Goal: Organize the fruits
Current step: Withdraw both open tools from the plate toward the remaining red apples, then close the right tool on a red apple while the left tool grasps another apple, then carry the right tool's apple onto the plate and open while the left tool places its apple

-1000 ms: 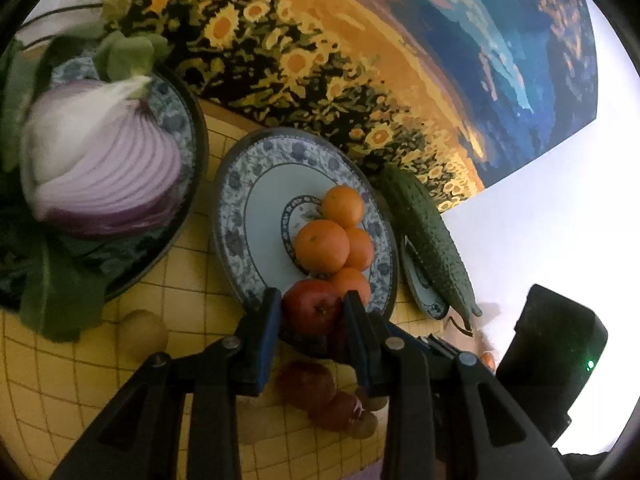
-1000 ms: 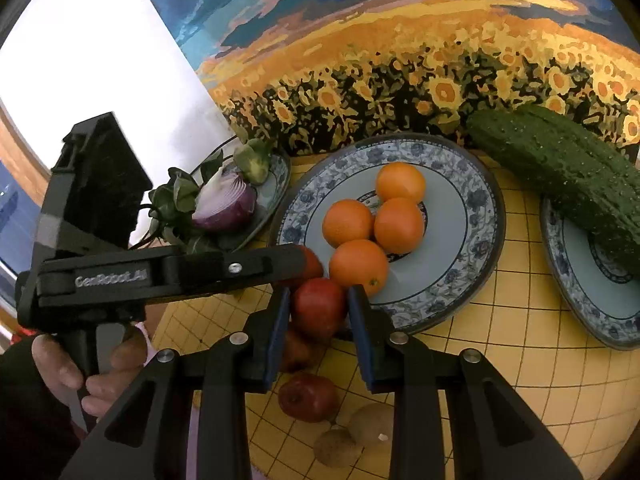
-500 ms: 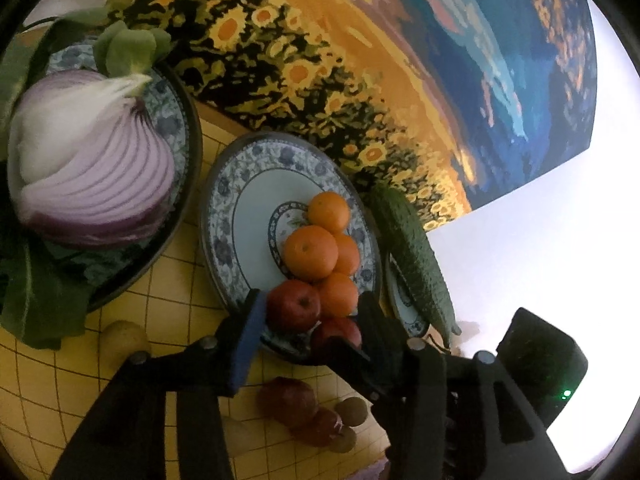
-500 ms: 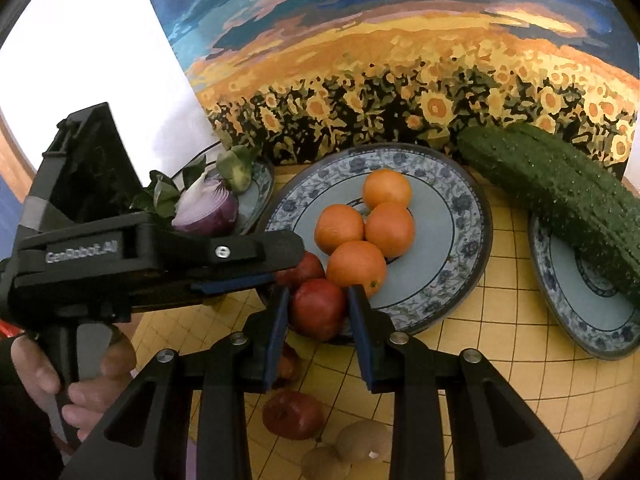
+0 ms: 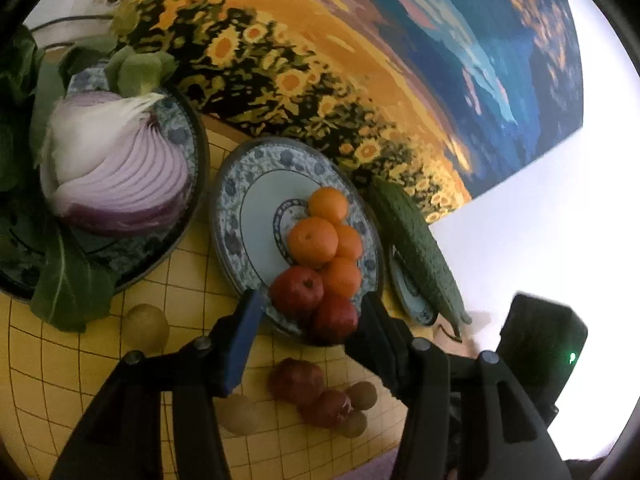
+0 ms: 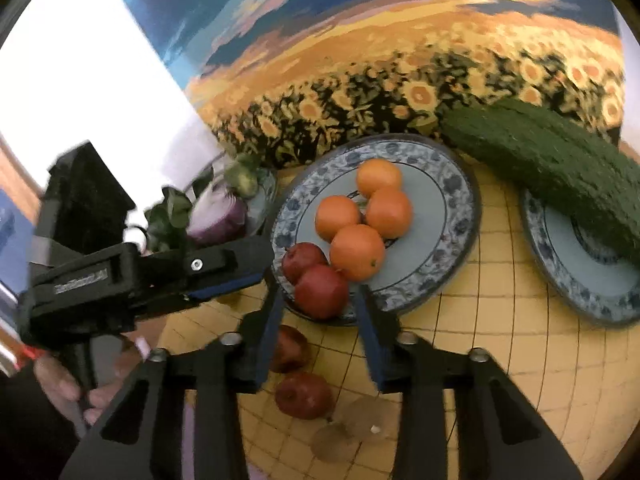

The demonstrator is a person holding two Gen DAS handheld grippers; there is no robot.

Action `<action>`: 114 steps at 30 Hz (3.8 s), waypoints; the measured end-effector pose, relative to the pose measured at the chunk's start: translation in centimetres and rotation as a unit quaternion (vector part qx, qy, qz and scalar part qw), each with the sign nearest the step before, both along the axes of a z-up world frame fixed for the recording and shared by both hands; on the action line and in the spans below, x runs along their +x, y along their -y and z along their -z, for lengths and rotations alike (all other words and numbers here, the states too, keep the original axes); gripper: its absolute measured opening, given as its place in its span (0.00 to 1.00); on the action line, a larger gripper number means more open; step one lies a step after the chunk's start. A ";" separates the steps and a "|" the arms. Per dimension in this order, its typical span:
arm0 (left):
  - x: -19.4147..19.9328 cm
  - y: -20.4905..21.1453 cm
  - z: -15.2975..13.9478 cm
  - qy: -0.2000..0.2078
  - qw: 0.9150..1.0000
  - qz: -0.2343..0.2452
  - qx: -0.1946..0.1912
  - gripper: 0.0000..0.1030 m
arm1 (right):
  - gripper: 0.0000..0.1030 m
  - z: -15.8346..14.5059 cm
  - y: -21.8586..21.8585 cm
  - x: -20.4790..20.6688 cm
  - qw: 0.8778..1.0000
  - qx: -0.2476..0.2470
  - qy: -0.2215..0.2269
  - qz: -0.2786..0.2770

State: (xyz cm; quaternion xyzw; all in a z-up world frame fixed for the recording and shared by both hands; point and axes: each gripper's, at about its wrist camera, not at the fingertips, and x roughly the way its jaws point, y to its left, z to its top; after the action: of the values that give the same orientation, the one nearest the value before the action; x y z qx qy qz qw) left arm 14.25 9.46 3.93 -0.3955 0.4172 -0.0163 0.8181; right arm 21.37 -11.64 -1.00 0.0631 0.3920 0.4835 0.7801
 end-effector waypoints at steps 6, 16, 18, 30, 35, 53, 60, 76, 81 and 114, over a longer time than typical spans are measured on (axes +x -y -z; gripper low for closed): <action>-0.9 0.2 -0.3 0.004 1.000 0.000 -0.011 0.53 | 0.24 0.6 -0.8 0.5 1.000 0.007 -0.021 -0.006; -2.7 1.4 -1.9 0.000 0.999 0.016 0.032 0.53 | 0.24 0.0 0.2 0.0 1.000 -0.001 -0.027 -0.007; -3.2 1.8 -2.5 0.001 0.999 0.020 0.050 0.53 | 0.25 -0.6 1.0 -0.4 1.000 0.004 -0.019 -0.006; -6.1 3.2 -3.9 -0.007 0.992 0.025 0.121 0.53 | 0.25 -1.8 3.7 -3.3 1.000 0.005 0.008 0.006; -7.3 3.5 -3.8 -0.011 0.992 0.027 0.125 0.53 | 0.25 -1.4 3.6 -4.8 1.000 -0.002 0.010 -0.007; -7.5 2.9 -2.3 -0.030 0.992 0.044 0.116 0.53 | 0.33 1.0 0.2 -4.9 0.997 -0.069 0.025 -0.014; -6.3 3.2 -2.1 -0.028 0.990 0.058 0.127 0.53 | 0.28 1.1 0.6 -4.5 0.998 -0.050 0.018 -0.032; -1.7 4.2 -1.1 -0.034 0.986 0.085 0.137 0.53 | 0.30 1.0 0.1 -5.3 0.994 -0.068 0.059 -0.060; -1.3 4.4 0.1 -0.051 0.986 0.096 0.128 0.44 | 0.30 1.4 -0.2 -5.6 0.990 -0.090 0.079 -0.070; -0.5 6.3 -2.1 0.008 0.992 0.064 0.111 0.33 | 0.47 1.1 1.6 4.8 0.996 0.052 -0.055 -0.048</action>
State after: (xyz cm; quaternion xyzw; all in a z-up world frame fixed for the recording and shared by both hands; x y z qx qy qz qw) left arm 13.72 3.16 6.06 -0.2750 0.4341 -0.0257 0.8575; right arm 26.14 -13.27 -2.08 0.1109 0.4114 0.5359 0.7288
